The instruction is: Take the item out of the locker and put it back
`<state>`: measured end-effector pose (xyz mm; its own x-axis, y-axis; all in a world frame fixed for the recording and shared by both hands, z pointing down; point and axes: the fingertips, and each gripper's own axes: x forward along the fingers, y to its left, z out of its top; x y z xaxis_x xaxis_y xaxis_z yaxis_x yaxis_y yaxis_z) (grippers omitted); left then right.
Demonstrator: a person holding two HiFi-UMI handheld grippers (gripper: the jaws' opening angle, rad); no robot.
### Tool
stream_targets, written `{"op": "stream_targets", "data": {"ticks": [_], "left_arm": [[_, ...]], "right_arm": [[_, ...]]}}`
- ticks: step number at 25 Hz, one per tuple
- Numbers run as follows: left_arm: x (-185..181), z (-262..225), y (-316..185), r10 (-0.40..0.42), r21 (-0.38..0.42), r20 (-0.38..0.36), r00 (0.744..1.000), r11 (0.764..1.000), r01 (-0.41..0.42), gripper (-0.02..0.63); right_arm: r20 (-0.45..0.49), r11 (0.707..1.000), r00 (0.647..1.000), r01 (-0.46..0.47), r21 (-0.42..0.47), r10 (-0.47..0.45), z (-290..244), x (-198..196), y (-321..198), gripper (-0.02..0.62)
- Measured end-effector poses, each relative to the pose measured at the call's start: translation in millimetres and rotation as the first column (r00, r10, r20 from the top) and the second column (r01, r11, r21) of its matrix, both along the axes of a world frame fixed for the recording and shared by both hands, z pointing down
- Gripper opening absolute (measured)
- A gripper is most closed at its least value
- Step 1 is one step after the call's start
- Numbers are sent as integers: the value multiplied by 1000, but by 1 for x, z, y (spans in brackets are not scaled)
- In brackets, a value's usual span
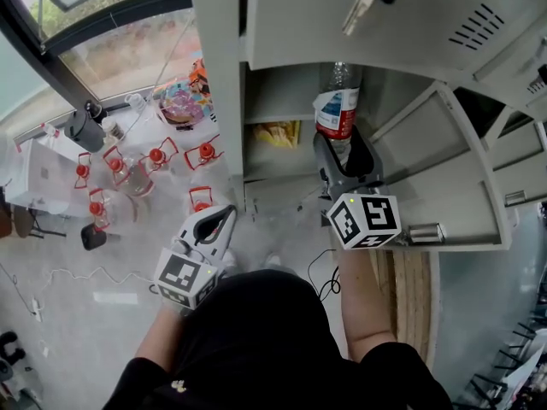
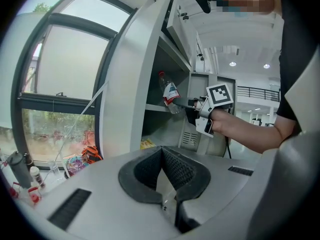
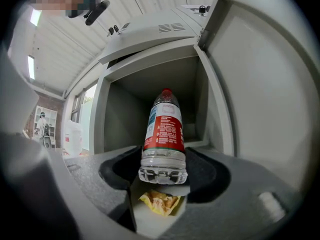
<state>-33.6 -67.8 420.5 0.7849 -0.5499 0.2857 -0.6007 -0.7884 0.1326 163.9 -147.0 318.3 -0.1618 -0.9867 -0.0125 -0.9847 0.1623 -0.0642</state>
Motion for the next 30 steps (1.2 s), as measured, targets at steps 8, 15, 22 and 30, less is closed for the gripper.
{"op": "stream_targets", "data": {"ticks": [8,15,22,30], "left_arm": [[-1,-1,-9,-10,11,3,1000,1000,10,14],[-2,-1,-13,-12,14,0,1000,1000,12,14],[-1,0,-17,-16,14,3,1000,1000,15,14],[-2,3,-21,-28,3,1,1000,1000,28,14]], "right_arm": [[-6,999,1000,4,38,-4,-16,3,-16,270],[-6,998,1000,9,56,-9,-24,3,-25,270],[-6,997,1000,2,82,-1,-32,6,-39,270],[-10,997,1000,-3,71,3,-23,7,-53,272]]}}
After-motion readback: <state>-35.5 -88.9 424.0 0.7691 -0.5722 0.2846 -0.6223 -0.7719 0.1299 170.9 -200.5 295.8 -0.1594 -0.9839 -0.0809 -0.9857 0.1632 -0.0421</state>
